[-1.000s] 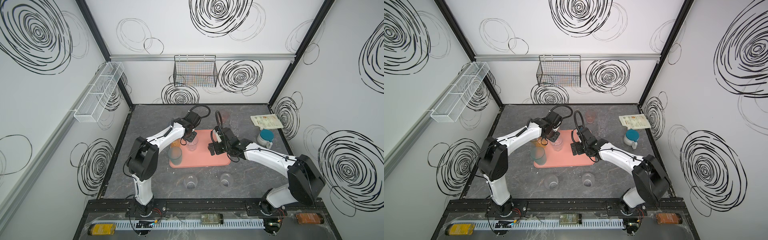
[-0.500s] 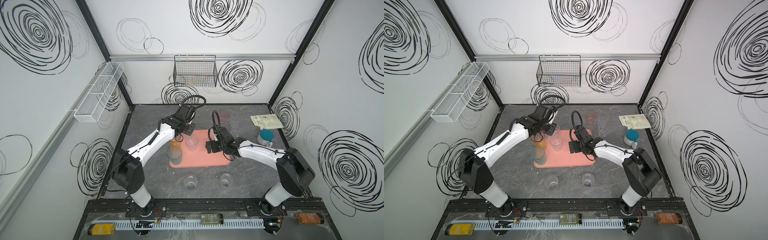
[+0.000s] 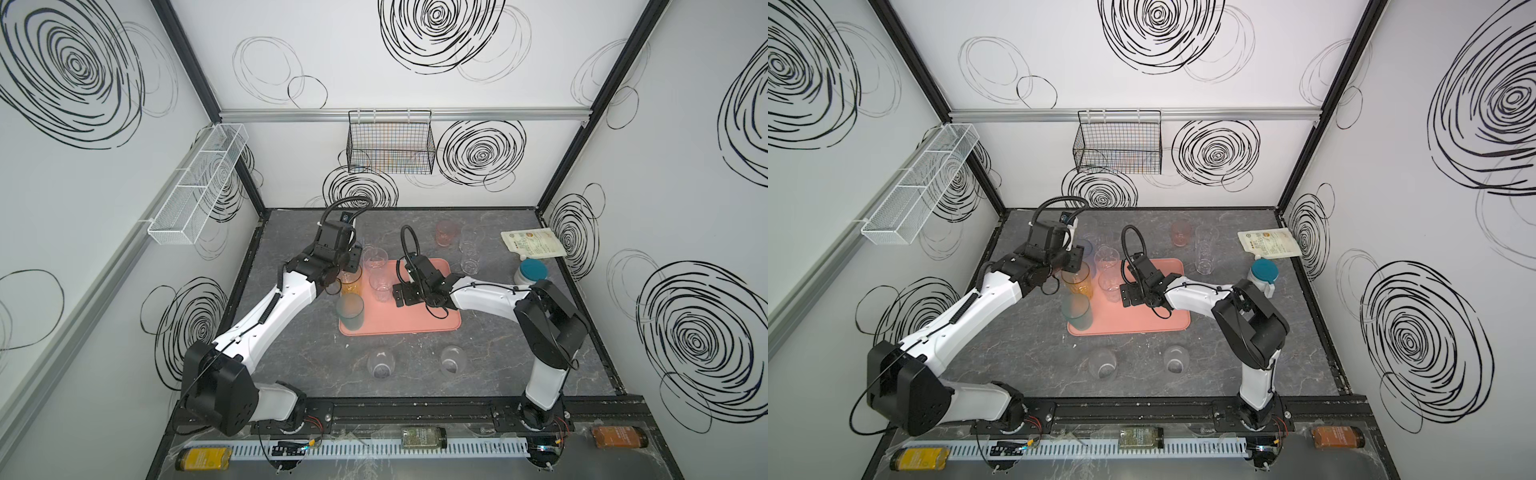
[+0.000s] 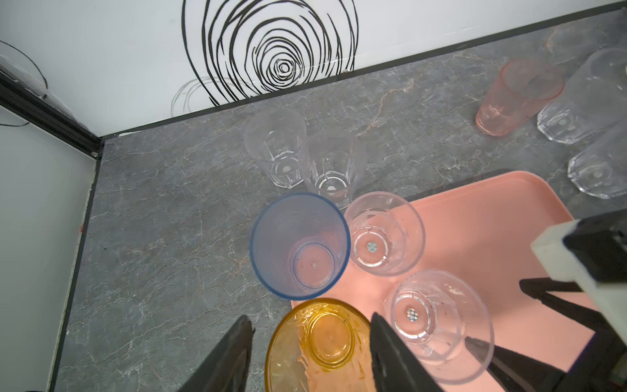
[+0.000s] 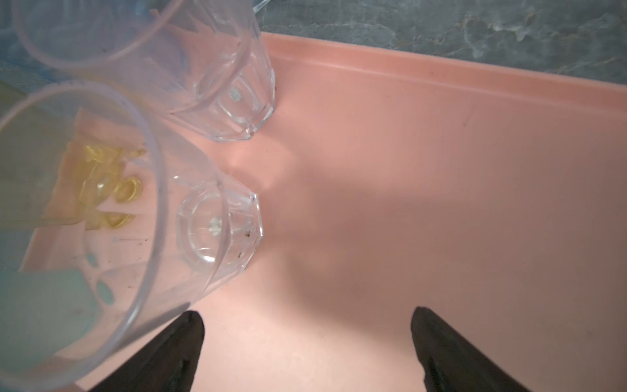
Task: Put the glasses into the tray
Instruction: 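Withdraw left gripper while right gripper moves toward clear glasses beyond the tray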
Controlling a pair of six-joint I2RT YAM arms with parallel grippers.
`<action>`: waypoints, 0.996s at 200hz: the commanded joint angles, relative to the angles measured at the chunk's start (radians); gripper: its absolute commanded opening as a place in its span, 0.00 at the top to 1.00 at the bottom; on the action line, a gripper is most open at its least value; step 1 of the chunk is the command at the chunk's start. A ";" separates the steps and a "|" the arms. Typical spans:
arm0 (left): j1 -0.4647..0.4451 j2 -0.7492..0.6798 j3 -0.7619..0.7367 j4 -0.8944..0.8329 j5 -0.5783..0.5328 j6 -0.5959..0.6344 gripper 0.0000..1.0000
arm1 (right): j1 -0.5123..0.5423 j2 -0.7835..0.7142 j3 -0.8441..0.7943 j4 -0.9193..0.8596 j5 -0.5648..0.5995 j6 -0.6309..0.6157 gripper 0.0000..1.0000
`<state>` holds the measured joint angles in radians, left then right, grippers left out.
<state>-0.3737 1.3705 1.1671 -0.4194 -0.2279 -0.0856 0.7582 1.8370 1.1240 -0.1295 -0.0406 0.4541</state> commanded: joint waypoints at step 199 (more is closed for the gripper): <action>0.031 -0.128 -0.102 0.205 -0.092 -0.049 0.17 | -0.198 -0.162 0.106 -0.199 0.022 -0.082 0.09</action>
<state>-0.3519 1.2823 1.1057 -0.3107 -0.2768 -0.1066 0.6949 1.6180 1.2171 -0.2634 0.1753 0.3508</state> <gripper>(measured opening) 0.782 0.961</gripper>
